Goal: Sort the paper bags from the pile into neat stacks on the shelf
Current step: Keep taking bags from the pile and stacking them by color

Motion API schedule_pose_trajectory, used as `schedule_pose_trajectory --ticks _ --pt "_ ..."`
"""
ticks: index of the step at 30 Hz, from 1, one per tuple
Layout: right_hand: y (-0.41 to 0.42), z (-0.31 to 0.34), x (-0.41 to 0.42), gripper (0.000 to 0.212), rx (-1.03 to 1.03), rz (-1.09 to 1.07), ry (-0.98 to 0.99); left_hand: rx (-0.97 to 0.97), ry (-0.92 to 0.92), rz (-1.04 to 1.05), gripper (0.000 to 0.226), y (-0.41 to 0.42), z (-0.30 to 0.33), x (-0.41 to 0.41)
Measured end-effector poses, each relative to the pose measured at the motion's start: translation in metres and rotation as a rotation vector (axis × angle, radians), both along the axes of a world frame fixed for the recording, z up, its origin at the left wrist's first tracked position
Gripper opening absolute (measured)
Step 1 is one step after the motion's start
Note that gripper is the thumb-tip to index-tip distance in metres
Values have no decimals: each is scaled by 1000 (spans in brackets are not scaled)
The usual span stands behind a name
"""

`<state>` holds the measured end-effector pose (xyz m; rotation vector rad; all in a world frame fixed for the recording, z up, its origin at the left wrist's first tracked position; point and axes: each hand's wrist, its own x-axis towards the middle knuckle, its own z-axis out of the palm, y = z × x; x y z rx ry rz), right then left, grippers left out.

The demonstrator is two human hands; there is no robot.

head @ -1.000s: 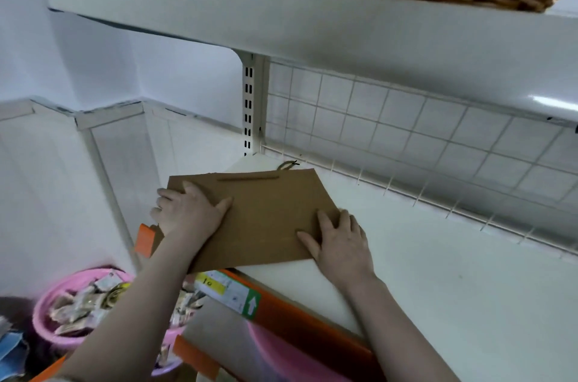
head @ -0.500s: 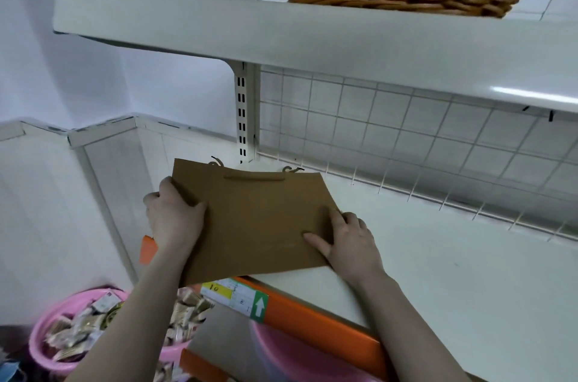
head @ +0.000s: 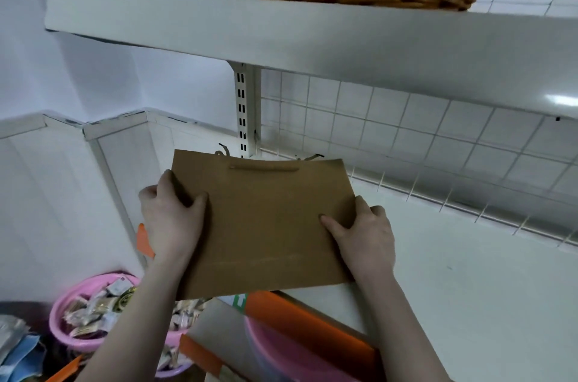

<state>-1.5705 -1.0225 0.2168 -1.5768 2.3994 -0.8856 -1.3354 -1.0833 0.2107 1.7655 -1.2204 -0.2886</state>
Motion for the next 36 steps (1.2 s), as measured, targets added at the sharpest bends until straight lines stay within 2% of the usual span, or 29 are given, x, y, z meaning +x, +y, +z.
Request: schedule_pose_trajectory --ticks 3,10,15,20,26,36 --pt "11 4 -3 65 -49 7 37 14 -57 13 60 4 5 -6" --pt "42 14 -16 72 -112 -5 52 7 -136 -27 72 26 7 -16" --pt "82 21 -10 71 -132 -58 126 15 -167 -89 72 51 13 -21" --pt "130 21 11 64 -40 -162 247 29 -263 -192 75 88 13 -22" --pt "198 4 34 58 48 -256 295 101 -307 -337 79 144 -4 -15" --pt "309 11 -14 49 49 -493 335 59 -332 -600 75 224 10 -89"
